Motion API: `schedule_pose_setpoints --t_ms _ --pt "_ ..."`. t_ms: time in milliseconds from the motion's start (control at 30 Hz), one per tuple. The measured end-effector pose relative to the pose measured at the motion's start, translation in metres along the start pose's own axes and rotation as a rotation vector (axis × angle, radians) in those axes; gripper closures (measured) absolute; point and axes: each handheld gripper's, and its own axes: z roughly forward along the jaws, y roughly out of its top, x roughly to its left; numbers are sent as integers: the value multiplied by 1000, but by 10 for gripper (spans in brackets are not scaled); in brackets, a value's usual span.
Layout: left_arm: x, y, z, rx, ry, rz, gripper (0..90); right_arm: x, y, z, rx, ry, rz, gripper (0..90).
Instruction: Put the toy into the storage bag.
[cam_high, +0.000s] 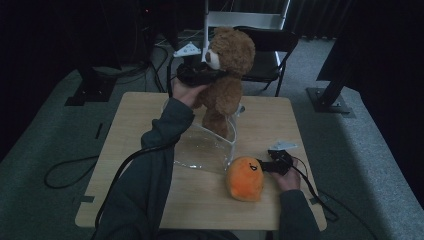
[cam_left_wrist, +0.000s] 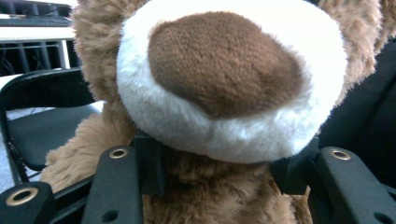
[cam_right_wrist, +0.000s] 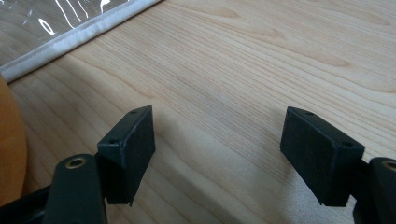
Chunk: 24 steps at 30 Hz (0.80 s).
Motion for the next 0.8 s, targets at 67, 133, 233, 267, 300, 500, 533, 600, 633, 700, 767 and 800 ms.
schedule_pose_setpoints --t_ms 67,133,233,267,300,500,533,600,633,700,767,800 --pt "4 -1 -5 4 -24 -6 477 0 0 0 0 0 0 254" --pt "5 -1 -7 4 -30 -8 477 0 0 0 0 0 0 254" --pt "9 -3 -12 9 -49 -11 477 0 0 0 0 0 0 254" --pt "10 -4 -14 13 -54 -13 477 0 0 0 0 -1 -1 254" --pt "11 -5 -15 17 -61 -14 476 0 0 0 0 -1 0 254" --pt "16 -12 -23 51 -98 -4 476 0 0 0 -1 -1 -1 254" --pt "17 -13 -24 59 -109 -6 476 0 0 0 -1 -1 -1 254" --pt "18 -14 -25 65 -115 -3 476 0 0 0 -1 -1 -1 254" --pt "18 -15 -26 67 -122 -5 476 0 0 0 0 -2 -1 254" --pt "19 -17 -28 76 -139 -6 476 0 0 0 -1 -2 -1 254" --pt "20 -18 -29 83 -148 -2 475 0 0 0 -1 -2 0 254" --pt "20 -18 -29 87 -153 -2 475 0 0 0 -1 -2 -1 254"
